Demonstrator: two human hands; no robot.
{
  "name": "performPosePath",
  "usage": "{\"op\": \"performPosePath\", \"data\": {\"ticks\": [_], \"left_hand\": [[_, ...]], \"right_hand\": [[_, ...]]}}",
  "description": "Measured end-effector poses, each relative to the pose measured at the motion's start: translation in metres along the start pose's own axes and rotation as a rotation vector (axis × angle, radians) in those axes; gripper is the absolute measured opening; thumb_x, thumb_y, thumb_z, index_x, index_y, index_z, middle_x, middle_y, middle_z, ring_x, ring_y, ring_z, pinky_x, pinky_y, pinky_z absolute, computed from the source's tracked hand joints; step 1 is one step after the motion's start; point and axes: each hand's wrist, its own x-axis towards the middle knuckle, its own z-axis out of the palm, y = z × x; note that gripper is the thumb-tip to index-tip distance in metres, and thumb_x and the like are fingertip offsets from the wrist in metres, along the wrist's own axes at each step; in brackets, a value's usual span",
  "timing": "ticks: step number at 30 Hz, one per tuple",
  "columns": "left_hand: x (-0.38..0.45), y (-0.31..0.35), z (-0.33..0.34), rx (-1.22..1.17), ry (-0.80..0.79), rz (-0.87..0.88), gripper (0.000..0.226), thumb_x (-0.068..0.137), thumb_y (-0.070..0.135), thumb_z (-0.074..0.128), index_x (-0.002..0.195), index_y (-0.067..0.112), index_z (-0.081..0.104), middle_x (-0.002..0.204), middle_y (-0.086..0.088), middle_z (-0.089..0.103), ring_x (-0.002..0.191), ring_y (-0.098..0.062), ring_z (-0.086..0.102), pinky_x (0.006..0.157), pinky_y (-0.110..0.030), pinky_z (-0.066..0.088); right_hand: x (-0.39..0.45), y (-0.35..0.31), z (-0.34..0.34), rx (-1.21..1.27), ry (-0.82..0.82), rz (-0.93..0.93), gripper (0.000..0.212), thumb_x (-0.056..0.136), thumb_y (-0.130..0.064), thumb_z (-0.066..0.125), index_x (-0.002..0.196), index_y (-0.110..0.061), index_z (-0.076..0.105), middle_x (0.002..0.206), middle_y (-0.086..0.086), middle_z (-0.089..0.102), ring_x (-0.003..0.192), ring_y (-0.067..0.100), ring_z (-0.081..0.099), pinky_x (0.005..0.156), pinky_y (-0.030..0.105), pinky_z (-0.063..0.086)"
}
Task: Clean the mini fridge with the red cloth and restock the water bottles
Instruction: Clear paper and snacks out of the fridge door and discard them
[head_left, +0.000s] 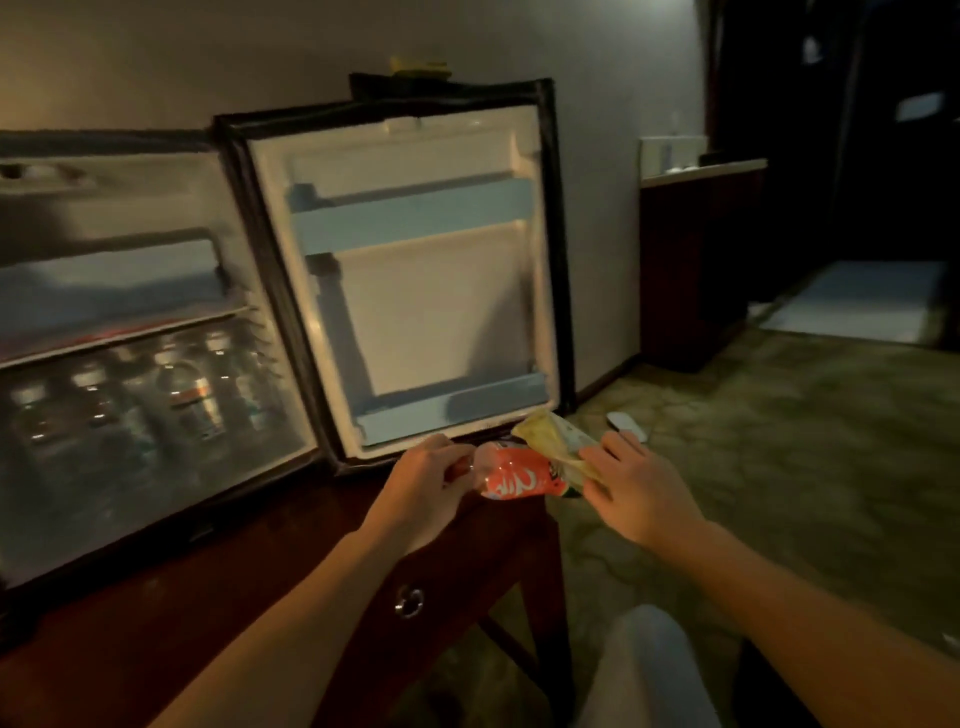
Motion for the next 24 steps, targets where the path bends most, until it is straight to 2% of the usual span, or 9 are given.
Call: {"op": "performPosePath", "data": {"ticks": [4,7,9,12,17,22,24], "left_hand": [[0.027,0.028,0.059,-0.051,-0.110,0.055,0.028,0.091,0.032,0.067,0.118,0.025,0.069,0.099,0.010,0.056,0.088,-0.004,0.053,0.078,-0.015,0.041],[0.041,0.047,0.101,-0.096,-0.179,0.077,0.028,0.090,0.032,0.068,0.118,0.028,0.069,0.100,0.011,0.056,0.089,-0.004,0.054,0.083,-0.023,0.046],[0.049,0.062,0.135,-0.113,-0.224,0.092,0.028,0.088,0.033,0.071,0.116,0.028,0.070,0.097,0.011,0.056,0.087,-0.005,0.055,0.083,-0.027,0.049],[0.056,0.084,0.189,-0.131,-0.303,0.130,0.030,0.087,0.034,0.071,0.115,0.024,0.070,0.094,0.010,0.057,0.086,-0.004,0.055,0.079,-0.021,0.047],[0.066,0.117,0.276,-0.210,-0.454,0.134,0.034,0.090,0.034,0.068,0.122,0.025,0.066,0.099,0.013,0.055,0.089,-0.001,0.054,0.083,-0.020,0.047],[0.076,0.141,0.357,-0.227,-0.519,0.111,0.034,0.089,0.034,0.069,0.121,0.021,0.067,0.098,0.008,0.055,0.091,-0.009,0.056,0.085,-0.028,0.049],[0.079,0.145,0.387,-0.238,-0.545,0.085,0.032,0.089,0.033,0.068,0.119,0.022,0.067,0.098,0.007,0.055,0.090,-0.010,0.057,0.084,-0.029,0.049]], "right_hand": [[-0.044,0.049,-0.003,-0.038,-0.087,0.156,0.030,0.077,-0.025,0.072,0.105,-0.015,0.066,0.094,-0.001,0.059,0.087,0.014,0.057,0.063,0.021,0.047],[-0.077,0.079,-0.006,-0.058,-0.139,0.263,0.029,0.078,-0.026,0.072,0.105,-0.018,0.064,0.094,-0.004,0.058,0.086,0.011,0.054,0.064,0.016,0.040],[-0.104,0.100,-0.004,-0.070,-0.146,0.320,0.029,0.076,-0.024,0.074,0.103,-0.016,0.065,0.092,-0.002,0.058,0.085,0.013,0.056,0.063,0.017,0.042],[-0.143,0.129,-0.001,-0.102,-0.194,0.395,0.028,0.078,-0.025,0.071,0.104,-0.016,0.066,0.092,-0.001,0.059,0.086,0.016,0.056,0.065,0.024,0.048],[-0.203,0.170,0.001,-0.140,-0.328,0.601,0.029,0.083,-0.036,0.065,0.109,-0.023,0.065,0.097,-0.005,0.060,0.087,0.012,0.057,0.067,0.024,0.052],[-0.247,0.213,0.010,-0.170,-0.436,0.760,0.031,0.080,-0.034,0.072,0.108,-0.024,0.067,0.092,-0.007,0.060,0.080,0.008,0.055,0.061,0.017,0.039],[-0.262,0.231,0.021,-0.157,-0.488,0.813,0.031,0.082,-0.033,0.070,0.112,-0.024,0.067,0.097,-0.006,0.059,0.084,0.009,0.053,0.064,0.019,0.038]]}}
